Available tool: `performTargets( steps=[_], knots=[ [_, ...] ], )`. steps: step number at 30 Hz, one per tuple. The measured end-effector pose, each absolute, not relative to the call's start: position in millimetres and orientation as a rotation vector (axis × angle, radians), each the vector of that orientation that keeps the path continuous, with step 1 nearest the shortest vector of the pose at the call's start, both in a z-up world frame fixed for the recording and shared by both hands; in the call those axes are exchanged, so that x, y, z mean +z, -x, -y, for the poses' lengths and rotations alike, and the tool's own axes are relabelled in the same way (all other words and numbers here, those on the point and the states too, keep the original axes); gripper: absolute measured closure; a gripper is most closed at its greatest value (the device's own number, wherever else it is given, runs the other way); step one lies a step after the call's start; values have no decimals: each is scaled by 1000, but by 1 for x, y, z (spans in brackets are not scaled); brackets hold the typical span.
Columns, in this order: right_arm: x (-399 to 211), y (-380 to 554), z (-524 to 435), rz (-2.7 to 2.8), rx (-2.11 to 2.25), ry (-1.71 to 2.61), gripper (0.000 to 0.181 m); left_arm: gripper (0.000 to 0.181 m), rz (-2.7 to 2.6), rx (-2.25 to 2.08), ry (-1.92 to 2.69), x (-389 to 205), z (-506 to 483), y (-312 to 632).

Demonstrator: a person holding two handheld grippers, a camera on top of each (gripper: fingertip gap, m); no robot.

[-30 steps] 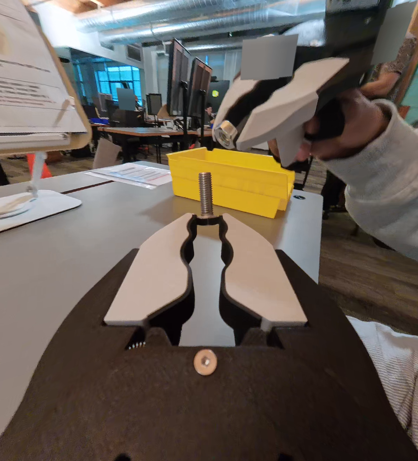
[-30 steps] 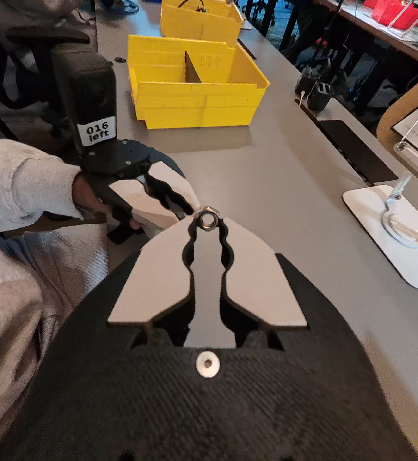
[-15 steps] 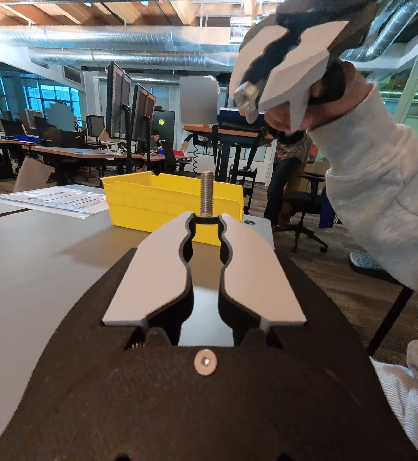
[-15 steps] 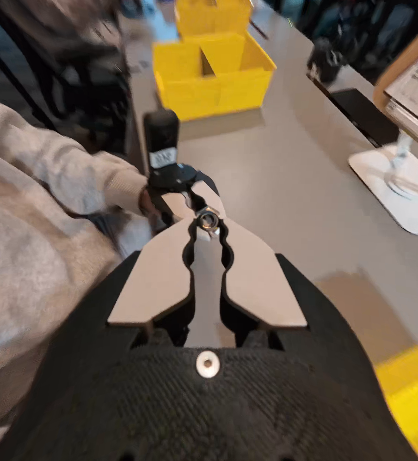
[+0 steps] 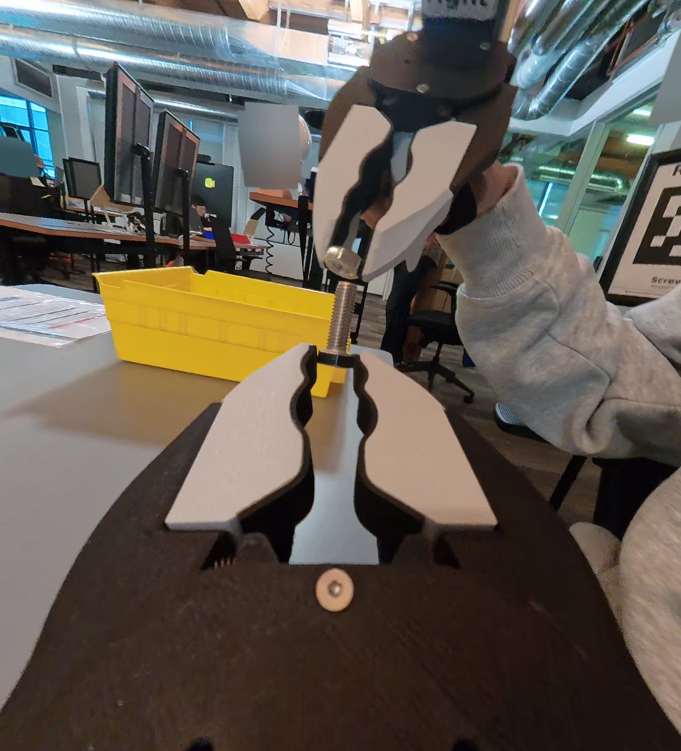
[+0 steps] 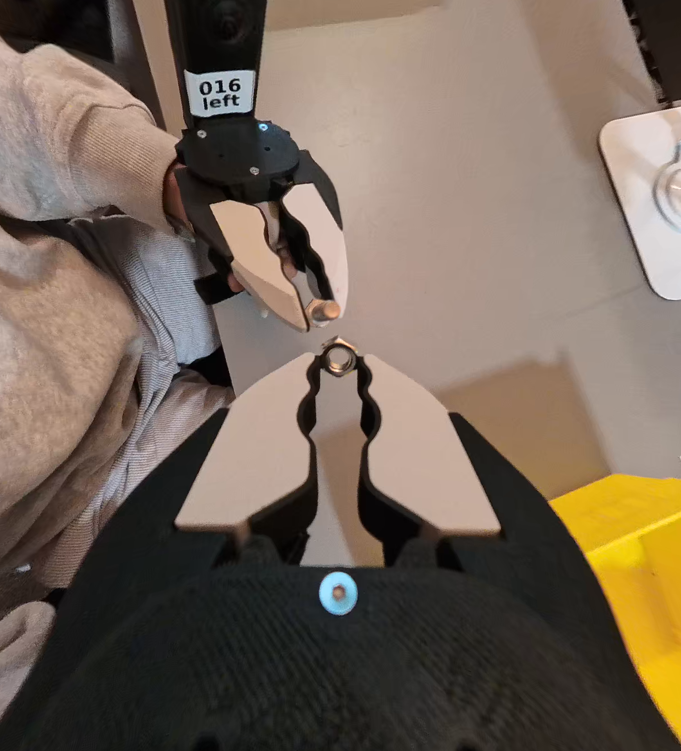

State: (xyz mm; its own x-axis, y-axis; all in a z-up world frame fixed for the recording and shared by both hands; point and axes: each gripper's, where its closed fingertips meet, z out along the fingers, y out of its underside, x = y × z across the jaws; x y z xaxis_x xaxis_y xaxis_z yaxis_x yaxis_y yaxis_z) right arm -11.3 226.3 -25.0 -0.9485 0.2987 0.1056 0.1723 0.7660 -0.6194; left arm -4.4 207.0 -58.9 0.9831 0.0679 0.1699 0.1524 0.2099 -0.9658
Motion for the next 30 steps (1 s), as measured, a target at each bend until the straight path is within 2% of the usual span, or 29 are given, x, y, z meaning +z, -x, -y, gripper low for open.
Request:
performTargets(
  steps=[1, 14, 30],
  knots=[
    [-27, 11, -224, 2779, 936, 355, 164, 162, 186, -45, 1372, -60, -205, 2],
    [-32, 2, -163, 2900, 923, 25, 164, 162, 324, 38, 1306, -55, -154, 9],
    [-38, -2, -144, 2959, 867, -84, 164, 162, 295, 128, 1390, -65, -149, -2]
  ],
)
